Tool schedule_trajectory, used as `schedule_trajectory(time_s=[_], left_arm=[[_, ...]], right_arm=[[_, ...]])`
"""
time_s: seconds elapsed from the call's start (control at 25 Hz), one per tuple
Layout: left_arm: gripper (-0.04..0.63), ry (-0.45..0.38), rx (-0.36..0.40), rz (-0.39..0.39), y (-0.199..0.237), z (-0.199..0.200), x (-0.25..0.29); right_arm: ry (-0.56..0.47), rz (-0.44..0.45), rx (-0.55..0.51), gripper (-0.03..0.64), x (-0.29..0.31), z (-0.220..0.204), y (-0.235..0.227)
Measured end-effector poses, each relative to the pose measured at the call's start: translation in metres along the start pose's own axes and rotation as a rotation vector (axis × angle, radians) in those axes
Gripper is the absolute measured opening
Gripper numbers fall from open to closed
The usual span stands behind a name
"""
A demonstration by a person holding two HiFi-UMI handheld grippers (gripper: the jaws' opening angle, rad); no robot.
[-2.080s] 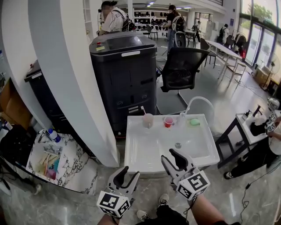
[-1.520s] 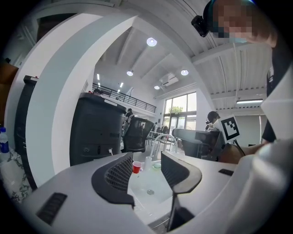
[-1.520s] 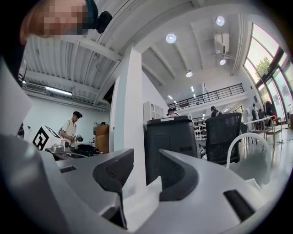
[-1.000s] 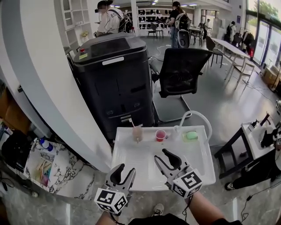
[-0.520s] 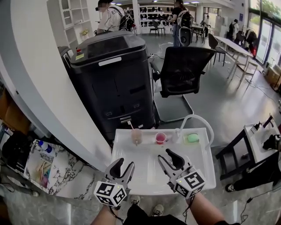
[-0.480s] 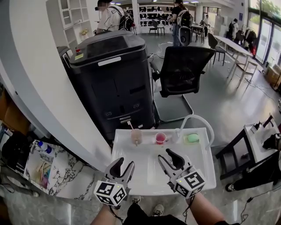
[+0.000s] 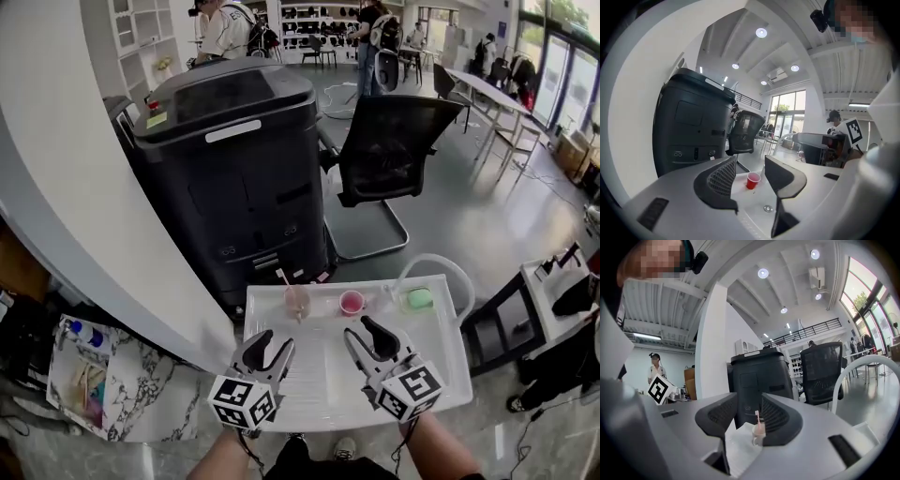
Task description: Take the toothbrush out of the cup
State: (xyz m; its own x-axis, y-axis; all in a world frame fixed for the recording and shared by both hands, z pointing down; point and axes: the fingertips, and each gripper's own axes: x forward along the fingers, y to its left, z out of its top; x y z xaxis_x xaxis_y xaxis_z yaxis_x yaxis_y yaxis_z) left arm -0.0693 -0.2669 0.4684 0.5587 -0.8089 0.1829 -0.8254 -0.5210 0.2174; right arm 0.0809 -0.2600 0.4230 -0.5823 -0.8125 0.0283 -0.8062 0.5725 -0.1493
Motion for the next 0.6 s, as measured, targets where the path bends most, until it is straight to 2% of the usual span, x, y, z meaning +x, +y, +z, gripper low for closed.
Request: schedule_trajectory(time_s=[0.6], left_arm=[[0.199, 0.092, -0.068, -0.102, 0.079, -0.026, 0.063]], right_arm=[[0.067, -0.141, 0.009, 0.164, 0.050, -0.028, -0.012]])
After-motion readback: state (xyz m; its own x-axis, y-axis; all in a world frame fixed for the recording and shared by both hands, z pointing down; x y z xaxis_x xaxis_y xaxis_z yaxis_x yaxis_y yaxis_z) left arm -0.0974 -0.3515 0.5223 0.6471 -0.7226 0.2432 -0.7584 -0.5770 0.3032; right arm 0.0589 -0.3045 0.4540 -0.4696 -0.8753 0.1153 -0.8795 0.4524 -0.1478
